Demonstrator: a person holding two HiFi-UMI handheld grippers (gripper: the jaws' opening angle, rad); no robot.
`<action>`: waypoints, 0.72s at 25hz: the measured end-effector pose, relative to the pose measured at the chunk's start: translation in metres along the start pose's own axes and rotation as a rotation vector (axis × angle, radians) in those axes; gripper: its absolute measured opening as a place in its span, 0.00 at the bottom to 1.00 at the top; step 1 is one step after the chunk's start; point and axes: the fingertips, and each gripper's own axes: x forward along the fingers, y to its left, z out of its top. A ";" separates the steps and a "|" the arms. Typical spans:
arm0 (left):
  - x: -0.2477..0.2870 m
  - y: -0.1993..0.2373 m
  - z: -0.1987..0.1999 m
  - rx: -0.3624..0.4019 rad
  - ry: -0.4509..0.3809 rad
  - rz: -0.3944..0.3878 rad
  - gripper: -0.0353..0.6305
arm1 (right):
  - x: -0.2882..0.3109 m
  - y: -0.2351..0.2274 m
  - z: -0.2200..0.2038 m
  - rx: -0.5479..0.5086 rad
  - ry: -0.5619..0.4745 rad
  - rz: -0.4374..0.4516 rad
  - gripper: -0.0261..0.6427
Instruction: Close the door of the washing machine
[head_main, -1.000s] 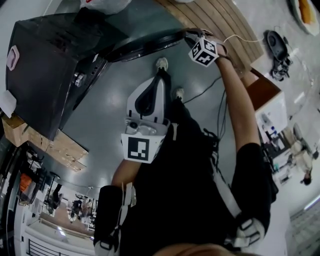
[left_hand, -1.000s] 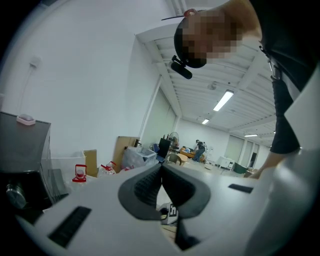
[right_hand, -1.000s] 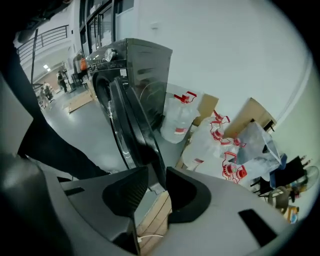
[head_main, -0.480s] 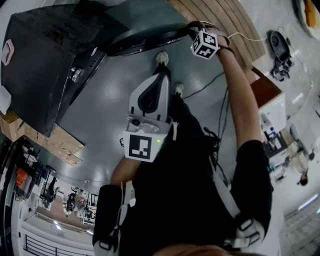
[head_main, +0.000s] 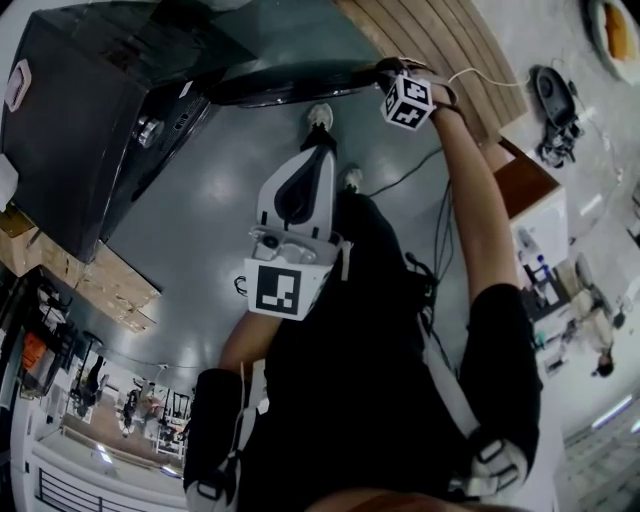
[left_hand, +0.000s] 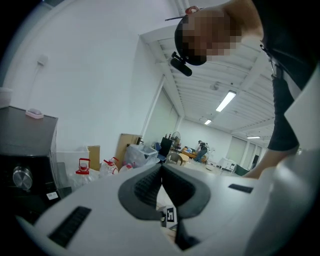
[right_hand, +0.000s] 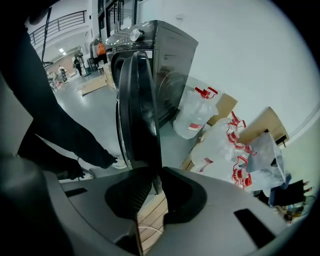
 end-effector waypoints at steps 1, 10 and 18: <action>-0.006 -0.004 -0.002 0.002 -0.003 0.003 0.06 | -0.001 0.008 -0.002 0.002 -0.004 0.000 0.13; -0.072 -0.039 -0.029 -0.018 -0.055 0.068 0.06 | -0.012 0.091 -0.009 0.102 -0.089 -0.005 0.12; -0.161 -0.071 -0.062 -0.042 -0.119 0.155 0.06 | -0.027 0.175 -0.001 0.258 -0.132 -0.040 0.12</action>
